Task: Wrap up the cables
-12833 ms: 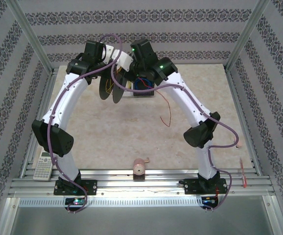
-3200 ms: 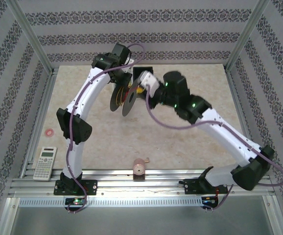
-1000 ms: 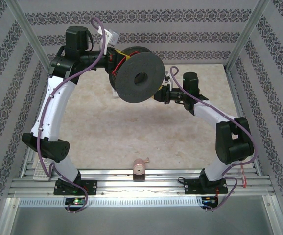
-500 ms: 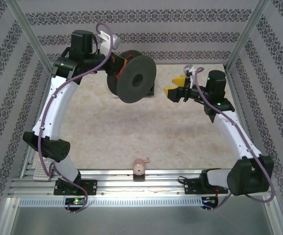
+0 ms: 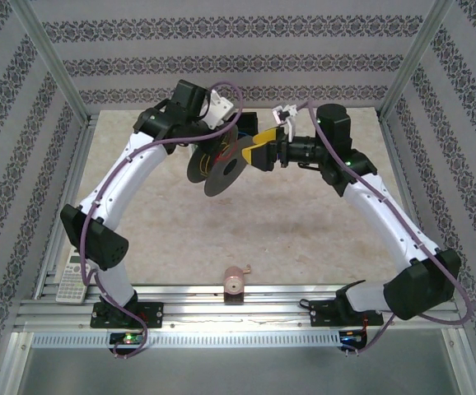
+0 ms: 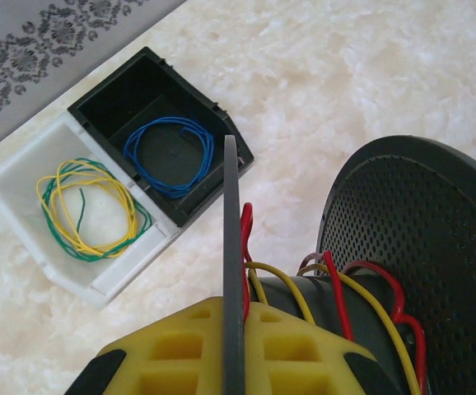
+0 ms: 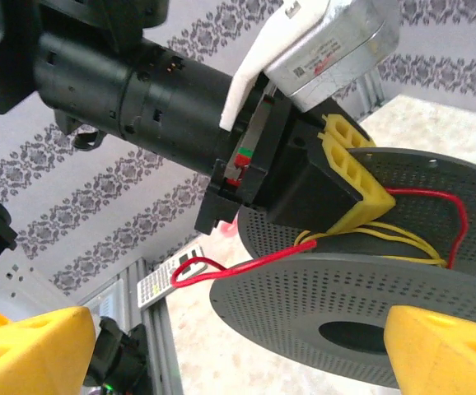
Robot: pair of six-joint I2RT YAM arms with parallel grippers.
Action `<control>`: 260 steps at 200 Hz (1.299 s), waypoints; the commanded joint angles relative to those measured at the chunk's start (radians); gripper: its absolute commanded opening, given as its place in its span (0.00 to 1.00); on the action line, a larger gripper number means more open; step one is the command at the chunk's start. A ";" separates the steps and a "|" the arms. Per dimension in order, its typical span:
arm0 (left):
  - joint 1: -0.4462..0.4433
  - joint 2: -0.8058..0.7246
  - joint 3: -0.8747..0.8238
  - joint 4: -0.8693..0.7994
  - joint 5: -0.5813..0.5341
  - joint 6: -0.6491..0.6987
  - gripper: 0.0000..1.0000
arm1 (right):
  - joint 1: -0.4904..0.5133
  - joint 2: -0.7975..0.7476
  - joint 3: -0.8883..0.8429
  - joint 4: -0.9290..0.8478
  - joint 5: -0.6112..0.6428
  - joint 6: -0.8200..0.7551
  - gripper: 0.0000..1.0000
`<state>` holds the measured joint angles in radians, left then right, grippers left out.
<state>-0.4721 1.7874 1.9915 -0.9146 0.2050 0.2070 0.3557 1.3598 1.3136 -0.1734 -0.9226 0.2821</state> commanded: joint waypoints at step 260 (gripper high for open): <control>-0.055 0.096 0.175 -0.105 0.062 0.078 0.00 | 0.051 0.105 0.132 -0.069 -0.124 -0.032 0.75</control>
<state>-0.5167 1.8717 2.1044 -1.0218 0.2604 0.2699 0.3946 1.5082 1.4429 -0.2695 -1.0039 0.2375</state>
